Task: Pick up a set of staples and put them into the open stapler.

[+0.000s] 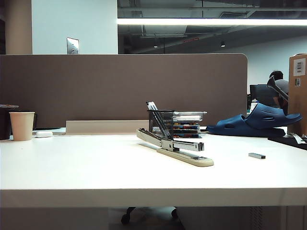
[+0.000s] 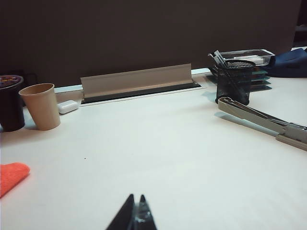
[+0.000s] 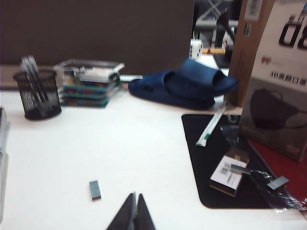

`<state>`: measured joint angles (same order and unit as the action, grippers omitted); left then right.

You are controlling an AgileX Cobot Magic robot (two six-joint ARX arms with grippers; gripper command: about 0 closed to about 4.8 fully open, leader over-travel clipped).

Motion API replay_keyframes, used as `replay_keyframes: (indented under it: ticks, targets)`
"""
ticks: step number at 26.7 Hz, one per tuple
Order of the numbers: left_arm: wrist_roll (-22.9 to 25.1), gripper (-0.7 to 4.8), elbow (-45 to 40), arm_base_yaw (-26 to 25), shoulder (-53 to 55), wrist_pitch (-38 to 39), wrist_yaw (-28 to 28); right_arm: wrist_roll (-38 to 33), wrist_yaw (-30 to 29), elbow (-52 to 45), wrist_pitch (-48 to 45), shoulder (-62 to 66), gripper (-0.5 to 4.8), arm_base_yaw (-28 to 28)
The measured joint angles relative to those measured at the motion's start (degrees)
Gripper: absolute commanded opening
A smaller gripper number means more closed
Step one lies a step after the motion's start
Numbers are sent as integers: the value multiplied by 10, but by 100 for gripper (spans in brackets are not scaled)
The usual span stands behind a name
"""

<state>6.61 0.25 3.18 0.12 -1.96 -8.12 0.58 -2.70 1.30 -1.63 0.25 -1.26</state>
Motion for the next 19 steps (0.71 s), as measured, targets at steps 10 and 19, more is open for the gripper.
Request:
replay_keyframes:
  ticks: [10,19]
  targets:
    - [-11,-6,0,0,0,0,-30,-3,0,10,14,0,-2,0]
    - [15,-6,7,1,0,18,-133,-6,49,144,99,78,-2,0]
